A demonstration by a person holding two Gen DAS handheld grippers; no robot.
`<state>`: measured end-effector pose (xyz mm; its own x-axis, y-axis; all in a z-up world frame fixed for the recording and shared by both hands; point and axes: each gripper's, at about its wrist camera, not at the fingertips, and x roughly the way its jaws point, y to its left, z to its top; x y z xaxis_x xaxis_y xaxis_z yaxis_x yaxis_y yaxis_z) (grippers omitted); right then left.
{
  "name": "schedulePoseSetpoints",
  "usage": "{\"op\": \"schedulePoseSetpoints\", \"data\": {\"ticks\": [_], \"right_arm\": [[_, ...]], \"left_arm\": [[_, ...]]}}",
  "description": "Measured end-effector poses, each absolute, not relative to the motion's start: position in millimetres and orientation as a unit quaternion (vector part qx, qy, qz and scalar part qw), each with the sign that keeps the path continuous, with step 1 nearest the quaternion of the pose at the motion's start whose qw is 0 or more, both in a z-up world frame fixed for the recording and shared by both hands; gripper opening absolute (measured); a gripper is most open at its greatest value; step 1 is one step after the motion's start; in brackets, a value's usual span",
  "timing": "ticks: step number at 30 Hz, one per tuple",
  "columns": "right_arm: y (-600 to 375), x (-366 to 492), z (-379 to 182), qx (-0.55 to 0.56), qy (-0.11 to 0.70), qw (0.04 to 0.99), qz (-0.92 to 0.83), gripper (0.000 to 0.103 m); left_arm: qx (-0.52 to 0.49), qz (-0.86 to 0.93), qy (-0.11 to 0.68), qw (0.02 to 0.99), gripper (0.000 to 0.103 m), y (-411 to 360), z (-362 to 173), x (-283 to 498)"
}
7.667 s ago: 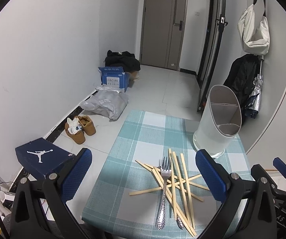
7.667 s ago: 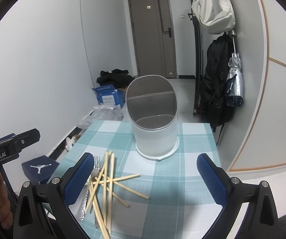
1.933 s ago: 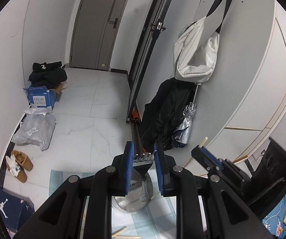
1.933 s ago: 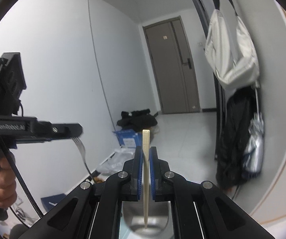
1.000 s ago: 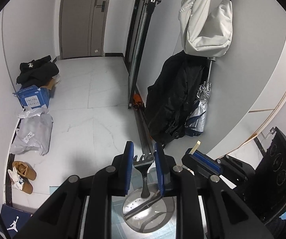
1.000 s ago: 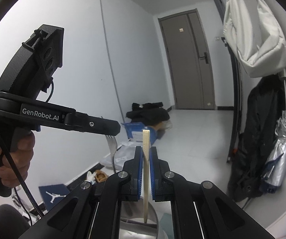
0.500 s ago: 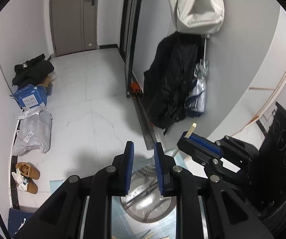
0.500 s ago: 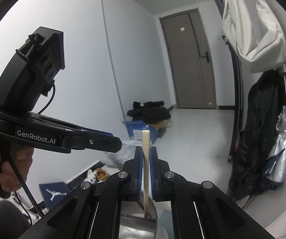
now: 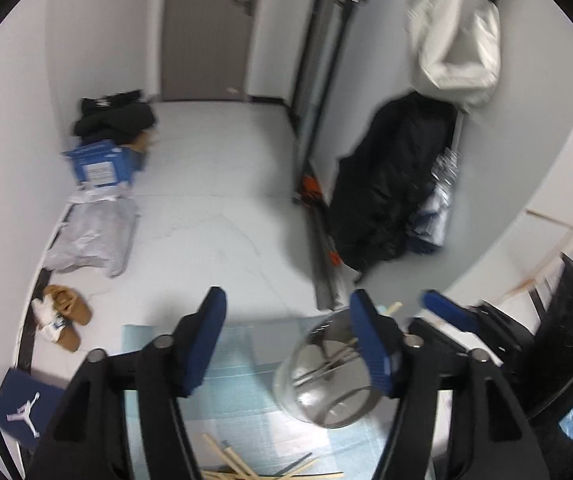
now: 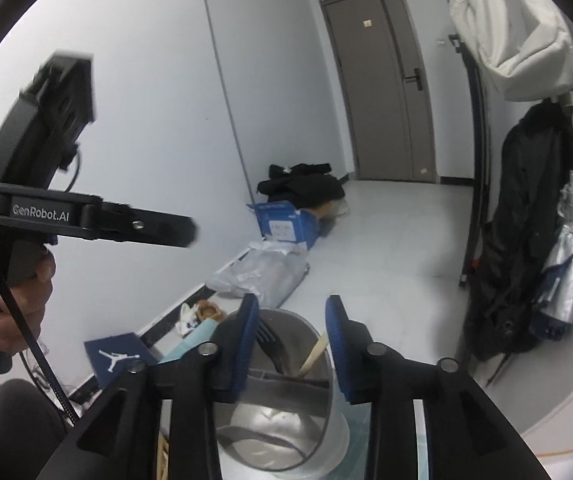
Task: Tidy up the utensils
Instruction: 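Lower the fork into the holder and open the left tool while the right tool releases the chopstick inside, then withdraw both open tools from the white holder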
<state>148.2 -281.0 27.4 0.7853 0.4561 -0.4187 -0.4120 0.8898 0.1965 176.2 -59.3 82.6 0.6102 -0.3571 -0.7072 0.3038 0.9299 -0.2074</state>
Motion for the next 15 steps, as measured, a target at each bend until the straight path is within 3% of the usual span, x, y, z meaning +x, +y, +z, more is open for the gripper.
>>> {"op": "schedulePoseSetpoints", "data": {"ticks": [9,15], "right_arm": [[-274,103,54,0.062,0.208,0.954,0.208,0.063],[-260,61,65,0.065,0.191,0.959,0.199,0.071]], "left_arm": [[-0.065,-0.101,0.342,0.932,0.080,-34,93,127],[-0.083,-0.074,0.302,0.947,0.093,-20,100,91]]}}
